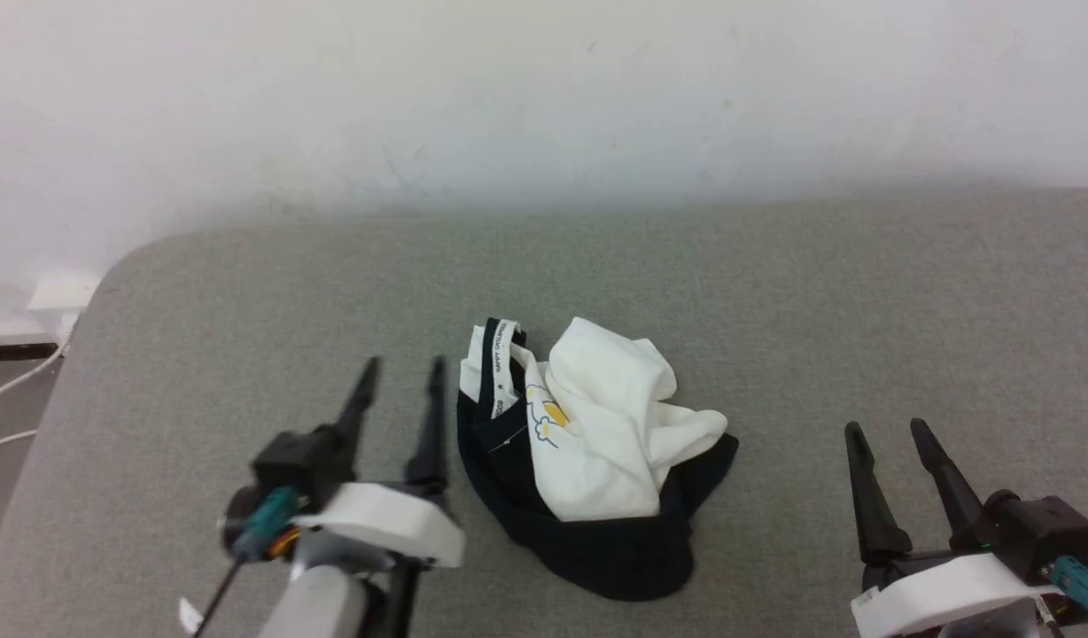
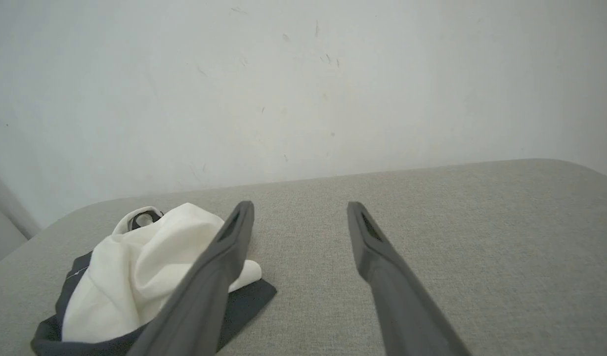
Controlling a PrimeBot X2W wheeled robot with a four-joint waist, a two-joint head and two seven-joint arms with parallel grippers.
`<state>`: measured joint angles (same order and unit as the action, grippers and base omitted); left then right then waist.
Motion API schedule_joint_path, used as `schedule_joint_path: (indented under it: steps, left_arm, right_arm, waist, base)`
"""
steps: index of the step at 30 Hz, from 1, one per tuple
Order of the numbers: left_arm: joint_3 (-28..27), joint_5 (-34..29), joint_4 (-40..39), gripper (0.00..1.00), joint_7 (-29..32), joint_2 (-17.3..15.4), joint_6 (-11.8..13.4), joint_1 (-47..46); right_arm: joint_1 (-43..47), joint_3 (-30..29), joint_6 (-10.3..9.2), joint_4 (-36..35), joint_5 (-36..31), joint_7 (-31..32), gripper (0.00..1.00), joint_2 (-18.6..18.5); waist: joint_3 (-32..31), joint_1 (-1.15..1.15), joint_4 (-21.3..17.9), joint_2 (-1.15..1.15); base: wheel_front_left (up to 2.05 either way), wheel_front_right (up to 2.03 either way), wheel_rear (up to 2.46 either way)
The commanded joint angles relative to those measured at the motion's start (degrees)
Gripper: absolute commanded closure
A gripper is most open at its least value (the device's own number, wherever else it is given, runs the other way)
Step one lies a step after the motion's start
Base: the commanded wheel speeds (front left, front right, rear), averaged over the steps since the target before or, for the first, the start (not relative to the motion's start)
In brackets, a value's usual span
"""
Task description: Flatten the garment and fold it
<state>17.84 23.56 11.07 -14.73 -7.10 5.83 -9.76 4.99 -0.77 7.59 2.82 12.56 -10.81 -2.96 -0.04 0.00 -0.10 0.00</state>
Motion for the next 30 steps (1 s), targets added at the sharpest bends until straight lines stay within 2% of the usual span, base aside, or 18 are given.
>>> schedule_joint_path:
  steps: [1,4,9,18,23,30]
  left_arm:
    - [-1.02,-0.58,-0.61,0.0,-0.26,-0.58,0.59,1.22]
    - [-5.3,-0.76,-1.69,0.0,-0.26,-2.14,1.27,3.71]
    - [-9.83,-1.06,-2.22,0.0,-0.26,-4.54,0.5,8.27]
    - [-8.91,-2.2,-3.0,0.0,-0.1,-6.74,-1.04,10.83]
    - [-7.77,-2.97,-4.1,0.0,-0.12,-6.82,-1.57,9.7]
    - [-6.66,-3.28,-5.04,0.0,-0.2,-5.74,-2.57,7.1]
  right_arm:
    - [0.58,0.06,-0.1,-0.46,-0.34,0.22,0.0,0.08]
    - [1.24,0.1,-0.1,-1.21,-0.59,0.84,0.0,0.08]
    - [2.29,-0.01,-0.1,-1.86,-0.95,2.04,0.0,0.08]
    - [1.71,-1.35,-0.1,1.85,-0.78,8.12,0.0,0.08]
    - [-4.06,-0.32,-0.1,9.03,0.62,16.99,0.0,0.08]
    - [-15.83,6.56,-0.1,20.59,5.49,33.24,0.0,-1.66]
  waist:
    - [-0.74,0.0,0.64,0.0]
    - [-1.34,0.0,0.9,0.0]
    - [-2.23,0.0,1.04,0.0]
    - [-1.37,0.0,2.25,0.0]
    - [0.2,0.0,3.62,0.0]
    - [2.94,0.0,6.45,0.0]
  base:
    - [0.0,0.0,0.0]
    - [0.0,0.0,0.0]
    - [0.0,0.0,0.0]
    - [0.0,0.0,0.0]
    - [0.0,0.0,0.0]
    - [0.0,0.0,0.0]
